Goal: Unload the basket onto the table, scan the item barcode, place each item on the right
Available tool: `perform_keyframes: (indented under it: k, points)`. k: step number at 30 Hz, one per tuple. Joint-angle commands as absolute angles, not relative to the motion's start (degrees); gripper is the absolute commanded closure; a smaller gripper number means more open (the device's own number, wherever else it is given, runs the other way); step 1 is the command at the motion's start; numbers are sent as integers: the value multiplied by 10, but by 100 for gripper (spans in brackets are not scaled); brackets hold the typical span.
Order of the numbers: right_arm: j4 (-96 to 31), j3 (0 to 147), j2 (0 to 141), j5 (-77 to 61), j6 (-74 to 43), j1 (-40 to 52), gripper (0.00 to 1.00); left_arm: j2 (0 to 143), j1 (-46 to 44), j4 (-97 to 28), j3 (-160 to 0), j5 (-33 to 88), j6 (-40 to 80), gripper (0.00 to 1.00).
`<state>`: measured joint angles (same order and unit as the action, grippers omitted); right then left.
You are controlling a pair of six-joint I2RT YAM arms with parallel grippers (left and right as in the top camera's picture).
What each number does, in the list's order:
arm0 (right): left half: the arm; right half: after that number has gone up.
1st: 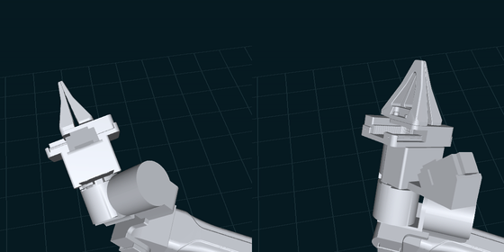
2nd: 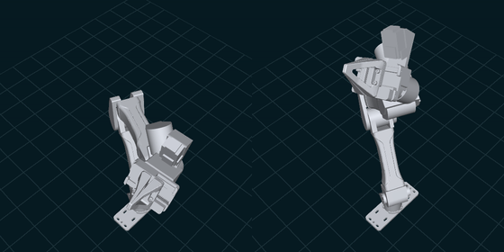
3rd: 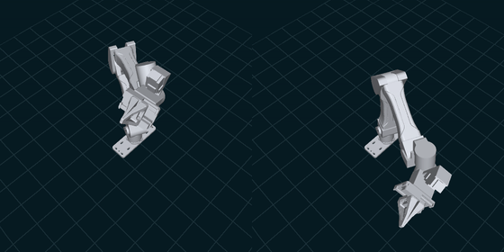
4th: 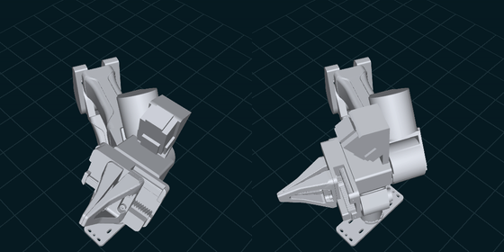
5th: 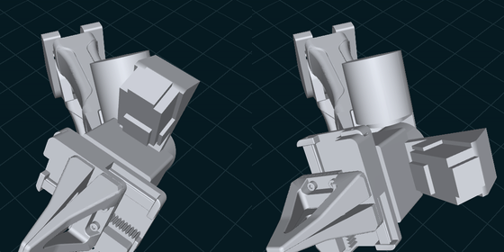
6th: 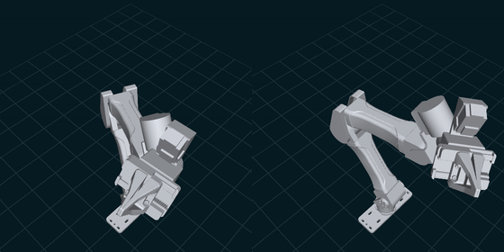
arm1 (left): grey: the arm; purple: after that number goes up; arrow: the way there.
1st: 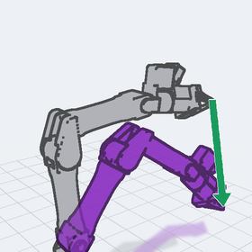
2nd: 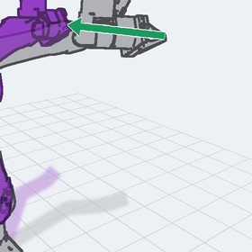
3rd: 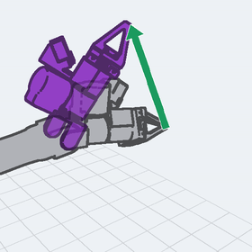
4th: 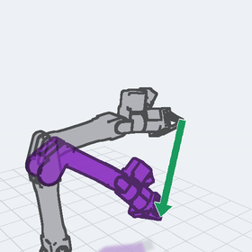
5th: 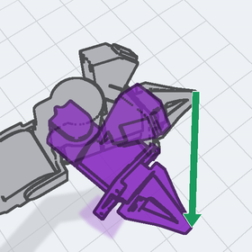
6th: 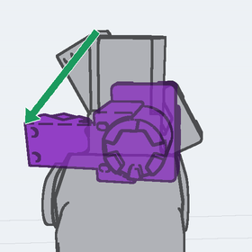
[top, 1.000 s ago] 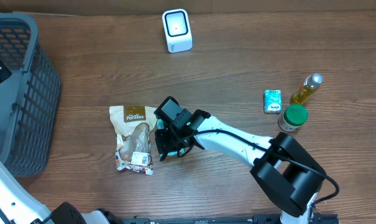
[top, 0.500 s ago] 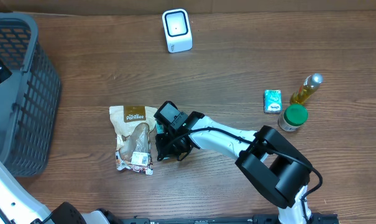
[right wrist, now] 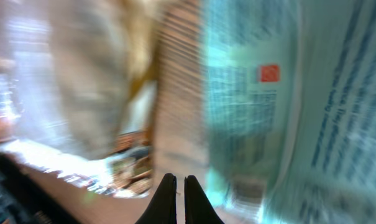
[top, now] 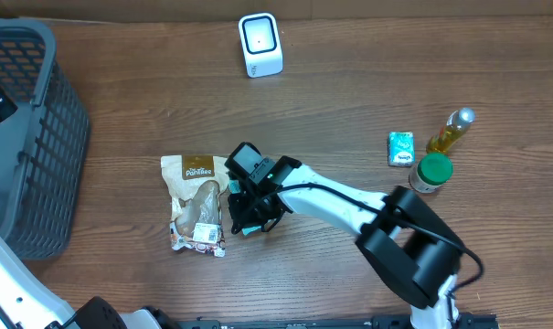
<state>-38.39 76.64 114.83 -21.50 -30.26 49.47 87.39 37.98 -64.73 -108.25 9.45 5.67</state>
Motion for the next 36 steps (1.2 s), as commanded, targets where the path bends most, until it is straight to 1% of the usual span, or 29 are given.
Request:
perform_keyframes:
  k: [1,4,8,9,16,21,29,32,34,36]
  points:
    - [-392,789,1083,-164,-282,490,96,876,379,-645,-1079,101,60,1]
    - [-419,788,1082,-117,-302,490,96,876,379,-645,-1079,101,60,0]
    - [-443,775,1084,-94,-324,490,96,876,379,-645,-1079,101,60,0]
    - [-446,770,1084,-89,-332,490,93,876,378,-645,-1079,101,60,0]
    - [-468,749,1085,-34,-382,490,92,876,379,-645,-1079,101,60,0]
    - [-457,733,1085,-34,-382,490,92,876,379,-645,-1079,101,60,0]
    - [-392,701,1104,-32,-382,490,92,876,379,-645,-1079,101,60,0]
    - [-389,697,1114,-30,-382,490,92,876,379,-645,-1079,101,60,0]
    - [-393,697,1116,-31,-382,490,96,876,379,-645,-1079,101,60,0]
    - [-395,697,1116,-31,-382,490,96,876,379,-645,-1079,101,60,0]
